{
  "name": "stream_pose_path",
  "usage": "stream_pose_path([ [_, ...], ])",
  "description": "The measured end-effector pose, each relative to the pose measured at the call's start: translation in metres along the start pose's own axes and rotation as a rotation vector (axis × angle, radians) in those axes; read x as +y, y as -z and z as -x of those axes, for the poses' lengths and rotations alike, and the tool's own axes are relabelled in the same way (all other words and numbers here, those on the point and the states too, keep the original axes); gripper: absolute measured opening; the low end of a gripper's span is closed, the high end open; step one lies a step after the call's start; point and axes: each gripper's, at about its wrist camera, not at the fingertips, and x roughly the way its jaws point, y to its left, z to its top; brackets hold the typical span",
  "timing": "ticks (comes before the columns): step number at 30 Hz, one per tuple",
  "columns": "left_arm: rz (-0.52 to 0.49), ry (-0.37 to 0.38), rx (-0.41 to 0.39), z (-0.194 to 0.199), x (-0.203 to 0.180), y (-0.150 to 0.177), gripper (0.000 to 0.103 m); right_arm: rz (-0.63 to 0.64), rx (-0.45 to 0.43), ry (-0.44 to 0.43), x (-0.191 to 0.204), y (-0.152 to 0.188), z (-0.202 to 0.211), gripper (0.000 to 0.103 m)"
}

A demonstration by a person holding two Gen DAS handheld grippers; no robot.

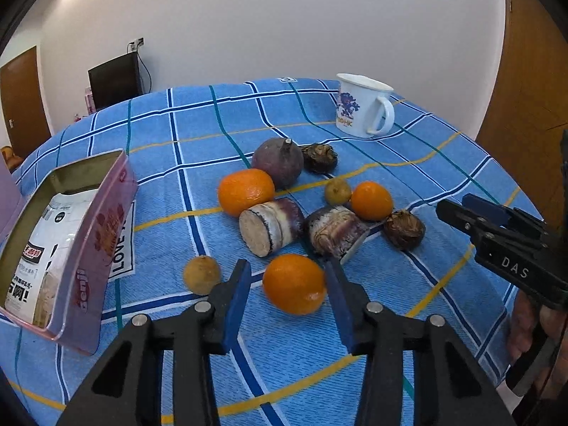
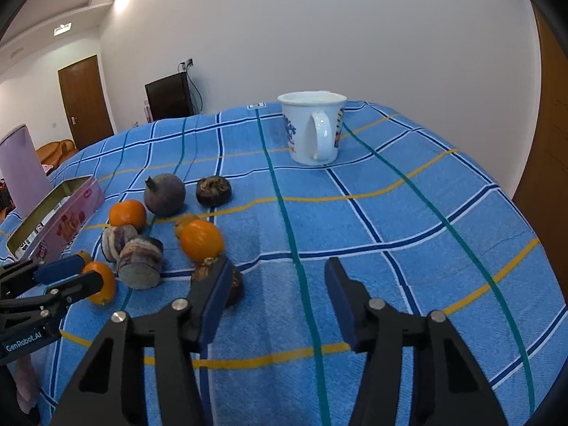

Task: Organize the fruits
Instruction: 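Grasp the orange with the left tool while the right tool grasps the dark mangosteen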

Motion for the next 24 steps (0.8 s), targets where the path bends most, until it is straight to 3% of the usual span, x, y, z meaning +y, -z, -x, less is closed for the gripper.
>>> stream_pose_path([
  [9,0.026,0.026,0.067,-0.015,0.007,-0.003,0.046,0.078,0.060,-0.062,0.032,-0.004,-0.018,0.056],
  [12,0.050,0.018,0.071,-0.017,0.013,-0.004,0.043,0.085,0.078,-0.064,0.035,-0.007,-0.024,0.055],
  [18,0.029,0.009,0.066,-0.015,0.011,-0.003,0.042,0.099,0.149,-0.098,0.037,-0.005,-0.037,0.043],
  [24,0.040,0.017,0.034,-0.008,0.014,-0.002,0.042,0.111,0.157,-0.101,0.040,-0.004,-0.039,0.042],
])
